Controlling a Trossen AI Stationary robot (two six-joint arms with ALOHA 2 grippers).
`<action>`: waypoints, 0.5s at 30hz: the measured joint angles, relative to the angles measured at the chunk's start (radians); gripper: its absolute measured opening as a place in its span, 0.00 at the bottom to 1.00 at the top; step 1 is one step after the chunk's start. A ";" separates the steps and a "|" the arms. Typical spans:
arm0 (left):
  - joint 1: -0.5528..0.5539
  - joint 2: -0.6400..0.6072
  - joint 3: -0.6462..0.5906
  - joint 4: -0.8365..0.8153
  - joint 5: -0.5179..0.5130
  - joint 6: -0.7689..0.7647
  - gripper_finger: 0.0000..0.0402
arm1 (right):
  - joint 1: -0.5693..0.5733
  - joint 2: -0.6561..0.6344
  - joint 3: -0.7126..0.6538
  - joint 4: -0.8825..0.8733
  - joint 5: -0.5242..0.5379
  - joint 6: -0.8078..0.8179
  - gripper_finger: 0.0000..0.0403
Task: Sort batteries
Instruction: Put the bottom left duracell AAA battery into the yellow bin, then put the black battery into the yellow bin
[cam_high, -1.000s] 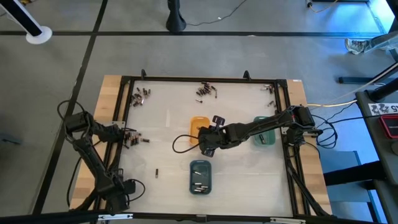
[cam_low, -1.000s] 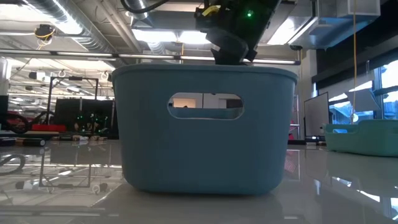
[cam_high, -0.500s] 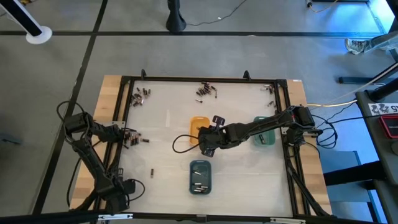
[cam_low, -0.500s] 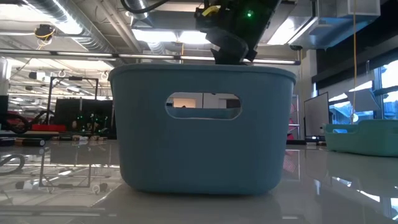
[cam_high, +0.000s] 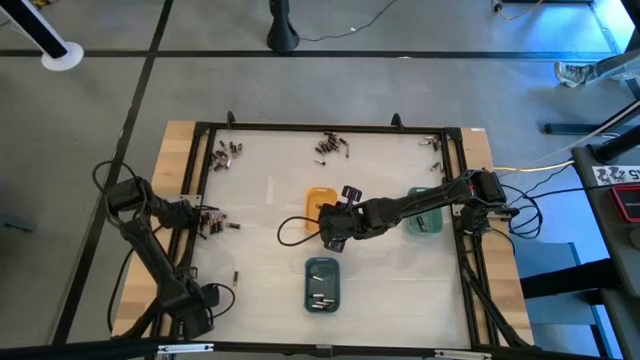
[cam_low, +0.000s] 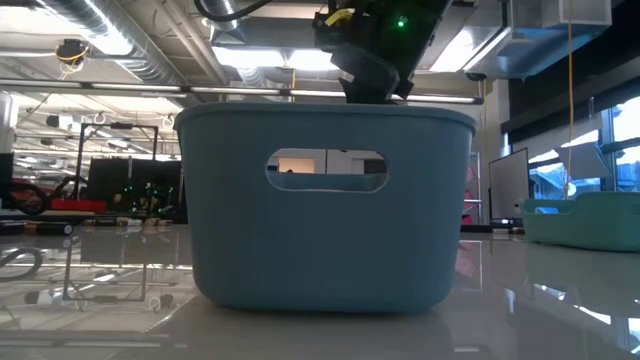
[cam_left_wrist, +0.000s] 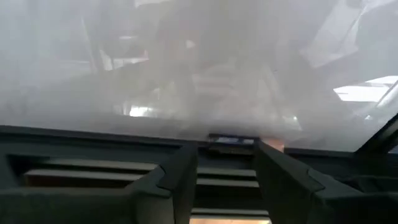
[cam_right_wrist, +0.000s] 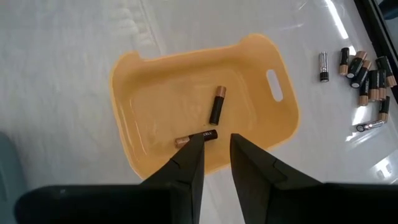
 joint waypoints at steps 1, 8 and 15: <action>0.011 -0.009 0.002 -0.009 -0.001 0.011 0.34 | 0.000 0.000 0.000 0.000 0.000 0.000 0.20; 0.042 -0.048 0.010 0.005 -0.041 0.092 0.19 | 0.000 0.000 0.000 0.000 0.000 0.000 0.20; 0.035 -0.048 0.011 0.015 -0.044 0.093 0.21 | 0.001 0.000 0.000 0.000 0.000 0.000 0.20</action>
